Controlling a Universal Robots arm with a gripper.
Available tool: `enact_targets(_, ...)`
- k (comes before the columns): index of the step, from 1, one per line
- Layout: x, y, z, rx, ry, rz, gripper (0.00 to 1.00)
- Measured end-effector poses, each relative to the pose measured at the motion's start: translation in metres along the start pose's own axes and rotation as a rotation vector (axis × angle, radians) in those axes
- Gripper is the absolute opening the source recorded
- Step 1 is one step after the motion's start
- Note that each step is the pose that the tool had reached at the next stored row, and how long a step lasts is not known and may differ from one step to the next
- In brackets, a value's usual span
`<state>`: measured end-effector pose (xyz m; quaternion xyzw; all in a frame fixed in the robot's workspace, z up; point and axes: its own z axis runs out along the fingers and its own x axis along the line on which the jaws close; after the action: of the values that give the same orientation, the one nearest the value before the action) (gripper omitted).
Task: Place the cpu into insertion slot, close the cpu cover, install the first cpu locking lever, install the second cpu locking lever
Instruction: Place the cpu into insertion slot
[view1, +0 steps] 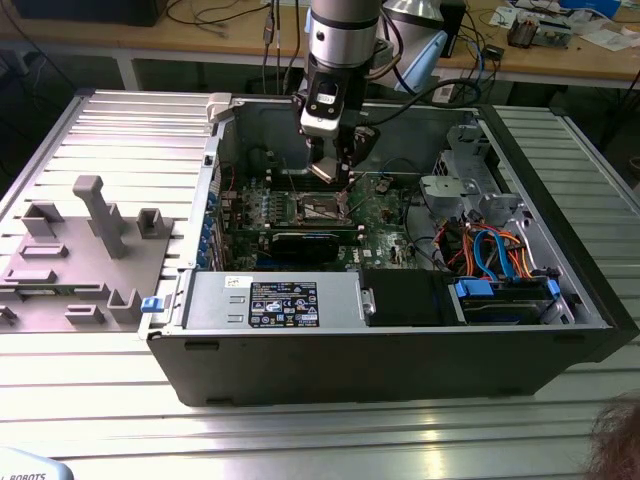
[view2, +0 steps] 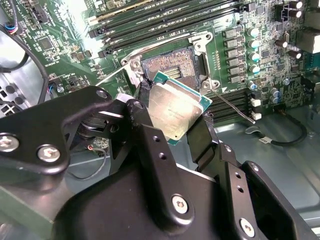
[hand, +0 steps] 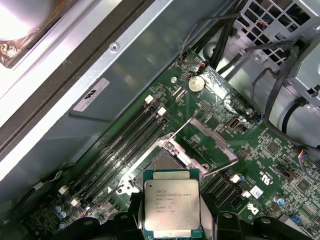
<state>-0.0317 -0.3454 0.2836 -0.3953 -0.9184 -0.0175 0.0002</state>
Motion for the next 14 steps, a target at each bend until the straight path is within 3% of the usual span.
enact_targets(14, 0.0, -0.0001, 0.0013, 0.0, -0.0021, 0.046, 0.54)
